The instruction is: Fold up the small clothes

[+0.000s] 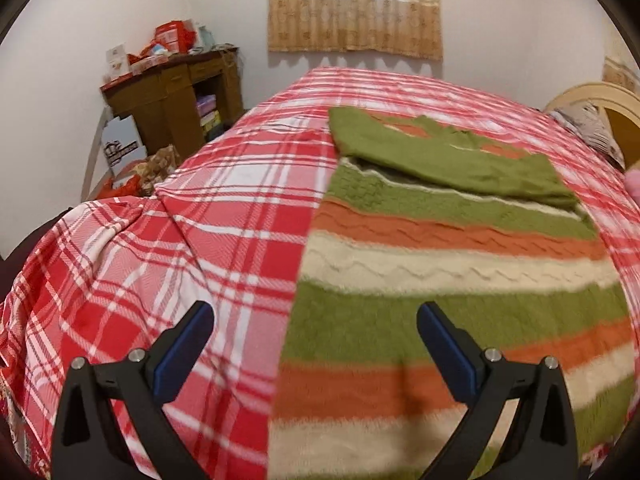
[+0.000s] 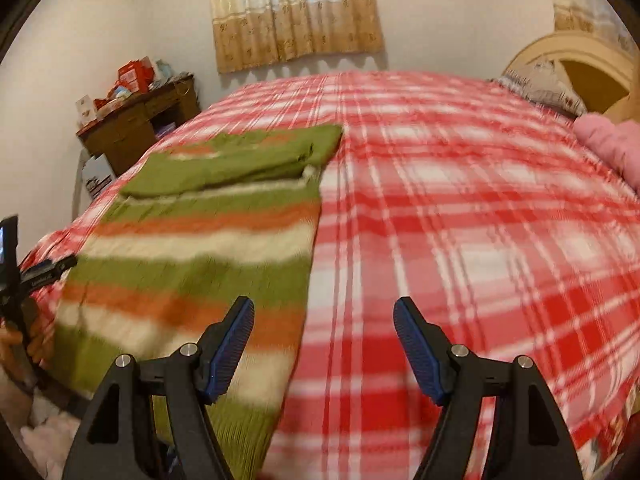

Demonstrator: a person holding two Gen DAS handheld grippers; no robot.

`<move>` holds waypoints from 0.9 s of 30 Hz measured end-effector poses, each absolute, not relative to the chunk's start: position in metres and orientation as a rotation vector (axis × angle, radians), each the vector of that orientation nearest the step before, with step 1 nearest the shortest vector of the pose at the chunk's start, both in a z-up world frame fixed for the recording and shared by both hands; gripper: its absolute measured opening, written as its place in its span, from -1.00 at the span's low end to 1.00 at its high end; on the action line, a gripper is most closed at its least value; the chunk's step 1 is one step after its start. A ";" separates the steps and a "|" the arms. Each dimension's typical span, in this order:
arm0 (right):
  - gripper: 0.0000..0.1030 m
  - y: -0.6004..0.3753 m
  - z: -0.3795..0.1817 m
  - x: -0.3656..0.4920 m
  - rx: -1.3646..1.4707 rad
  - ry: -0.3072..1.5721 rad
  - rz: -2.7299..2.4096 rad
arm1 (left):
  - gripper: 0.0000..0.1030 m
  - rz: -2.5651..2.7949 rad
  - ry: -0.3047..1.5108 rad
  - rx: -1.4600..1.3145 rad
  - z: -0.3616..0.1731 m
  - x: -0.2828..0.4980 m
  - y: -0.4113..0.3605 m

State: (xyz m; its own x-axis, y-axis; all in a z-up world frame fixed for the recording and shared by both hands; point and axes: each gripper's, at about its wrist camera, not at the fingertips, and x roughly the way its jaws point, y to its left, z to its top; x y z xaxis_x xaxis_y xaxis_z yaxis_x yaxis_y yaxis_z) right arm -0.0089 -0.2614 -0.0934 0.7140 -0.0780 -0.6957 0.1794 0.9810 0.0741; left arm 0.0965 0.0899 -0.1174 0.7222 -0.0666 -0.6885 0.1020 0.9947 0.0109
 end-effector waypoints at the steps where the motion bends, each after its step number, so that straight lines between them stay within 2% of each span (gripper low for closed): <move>1: 0.42 -0.258 -0.098 -0.015 0.140 0.781 -0.126 | 1.00 -0.104 0.758 0.058 -0.117 0.093 0.089; 10: 0.41 -0.215 -0.139 -0.039 0.119 0.884 -0.013 | 1.00 -0.149 0.676 0.116 -0.102 0.054 0.084; 14: 0.25 -0.205 -0.154 -0.038 0.169 0.930 0.035 | 1.00 -0.126 0.637 0.121 -0.093 0.046 0.094; 17: 0.24 -0.199 -0.157 -0.038 0.138 0.933 0.034 | 1.00 -0.107 0.633 0.097 -0.091 0.045 0.107; 19: 0.07 -0.197 -0.158 -0.038 0.151 0.947 0.052 | 1.00 -0.093 0.643 0.075 -0.092 0.047 0.114; 21: -0.30 -0.194 -0.158 -0.038 0.148 0.968 0.073 | 1.00 -0.088 0.655 0.052 -0.093 0.049 0.119; 22: -0.37 -0.192 -0.160 -0.036 0.154 0.983 0.089 | 1.00 -0.087 0.657 0.042 -0.093 0.049 0.120; 27: -0.40 -0.200 -0.169 -0.035 0.239 0.984 0.108 | 1.00 -0.098 0.651 0.011 -0.090 0.048 0.122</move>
